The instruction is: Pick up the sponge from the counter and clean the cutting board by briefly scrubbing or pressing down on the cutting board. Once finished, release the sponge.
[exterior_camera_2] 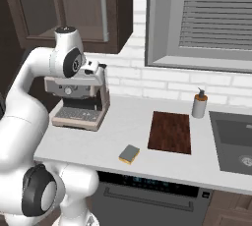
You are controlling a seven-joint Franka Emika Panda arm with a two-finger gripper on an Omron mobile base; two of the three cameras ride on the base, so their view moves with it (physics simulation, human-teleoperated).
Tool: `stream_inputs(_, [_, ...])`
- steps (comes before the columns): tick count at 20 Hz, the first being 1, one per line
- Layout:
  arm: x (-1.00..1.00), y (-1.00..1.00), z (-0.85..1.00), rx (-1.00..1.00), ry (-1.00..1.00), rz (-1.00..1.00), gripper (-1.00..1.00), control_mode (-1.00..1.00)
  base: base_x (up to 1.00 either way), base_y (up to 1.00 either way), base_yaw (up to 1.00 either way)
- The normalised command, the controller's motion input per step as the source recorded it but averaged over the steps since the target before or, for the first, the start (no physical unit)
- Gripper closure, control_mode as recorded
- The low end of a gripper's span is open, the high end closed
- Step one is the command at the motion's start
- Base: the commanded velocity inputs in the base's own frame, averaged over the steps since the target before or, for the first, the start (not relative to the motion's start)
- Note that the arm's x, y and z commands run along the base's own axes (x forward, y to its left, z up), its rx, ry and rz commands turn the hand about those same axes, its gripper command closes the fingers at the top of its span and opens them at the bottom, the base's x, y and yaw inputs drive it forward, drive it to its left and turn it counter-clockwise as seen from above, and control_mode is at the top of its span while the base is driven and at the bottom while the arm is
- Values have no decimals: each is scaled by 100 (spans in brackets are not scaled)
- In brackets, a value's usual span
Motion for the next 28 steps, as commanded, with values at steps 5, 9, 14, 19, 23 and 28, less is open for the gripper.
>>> stream_inputs(5, [-31,-2,-1,0,0,0,-100,-100,0,0,0])
stream_inputs(9, [-75,-8,-9,0,2,-3,-100,-100,0,0,0])
stream_inputs(14, [-55,-17,-34,-1,6,-1,-100,-100,0,0,0])
stream_inputs(19, [0,-63,-60,0,4,-7,-100,-100,0,0,0])
stream_inputs(23, [0,-57,-56,0,9,-7,-100,-100,0,0,0])
stream_inputs(28, [7,-43,-51,0,17,-9,-100,-100,0,0,0])
